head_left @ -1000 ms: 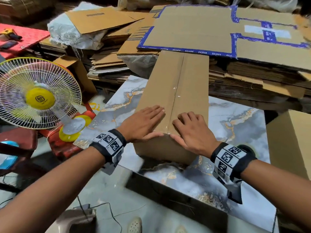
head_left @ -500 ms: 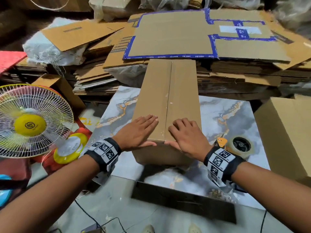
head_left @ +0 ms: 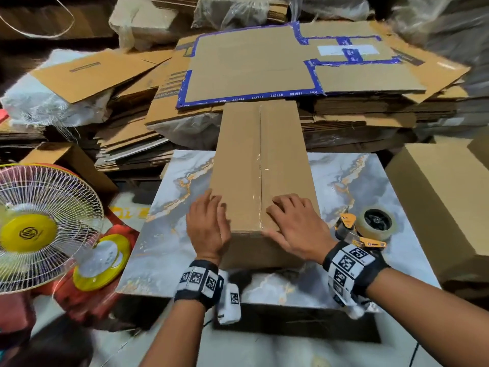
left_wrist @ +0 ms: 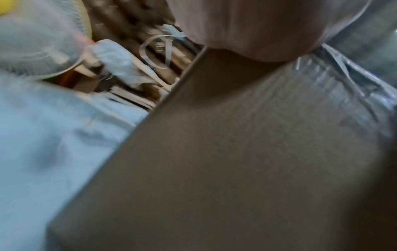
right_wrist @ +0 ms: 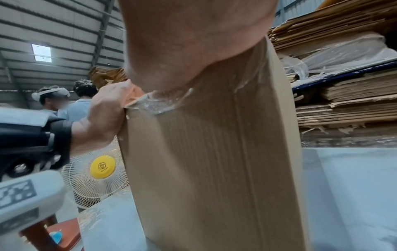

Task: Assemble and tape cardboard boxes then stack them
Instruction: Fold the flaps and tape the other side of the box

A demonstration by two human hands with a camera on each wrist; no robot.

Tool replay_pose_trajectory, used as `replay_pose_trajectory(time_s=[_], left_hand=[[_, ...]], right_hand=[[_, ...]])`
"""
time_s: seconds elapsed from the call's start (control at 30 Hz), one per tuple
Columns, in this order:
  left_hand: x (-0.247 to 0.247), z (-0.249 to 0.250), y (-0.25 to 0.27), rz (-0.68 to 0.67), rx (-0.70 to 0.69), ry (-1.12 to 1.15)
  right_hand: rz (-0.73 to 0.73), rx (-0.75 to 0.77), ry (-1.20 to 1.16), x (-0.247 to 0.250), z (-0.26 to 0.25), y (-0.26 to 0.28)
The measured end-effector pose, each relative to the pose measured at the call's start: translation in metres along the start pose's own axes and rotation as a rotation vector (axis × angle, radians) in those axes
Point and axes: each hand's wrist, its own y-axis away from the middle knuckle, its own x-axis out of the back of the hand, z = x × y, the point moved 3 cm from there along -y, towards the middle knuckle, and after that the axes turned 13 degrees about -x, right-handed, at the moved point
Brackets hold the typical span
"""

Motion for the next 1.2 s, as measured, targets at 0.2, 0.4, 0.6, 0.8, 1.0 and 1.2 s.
replay_pose_trajectory(time_s=[0.2, 0.4, 0.6, 0.8, 1.0, 1.2], left_hand=[[-0.008, 0.016, 0.017, 0.406, 0.482, 0.069], [-0.024, 0.031, 0.028, 0.490, 0.631, 0.165], [-0.031, 0.037, 0.033, 0.414, 0.693, 0.171], [-0.014, 0.045, 0.057, 0.112, 0.574, 0.117], [0.026, 0.008, 0.002, -0.267, -0.062, 0.210], [0.007, -0.016, -0.013, -0.799, -0.501, 0.051]], right_hand=[[0.006, -0.067, -0.174, 0.004, -0.001, 0.000], [0.025, -0.059, -0.041, 0.002, -0.006, -0.001], [-0.018, -0.007, 0.065, -0.003, -0.006, -0.002], [-0.018, 0.042, 0.171, -0.009, -0.007, -0.004], [-0.019, 0.025, 0.177, -0.003, -0.009, -0.004], [0.009, 0.042, 0.196, -0.006, -0.007, -0.004]])
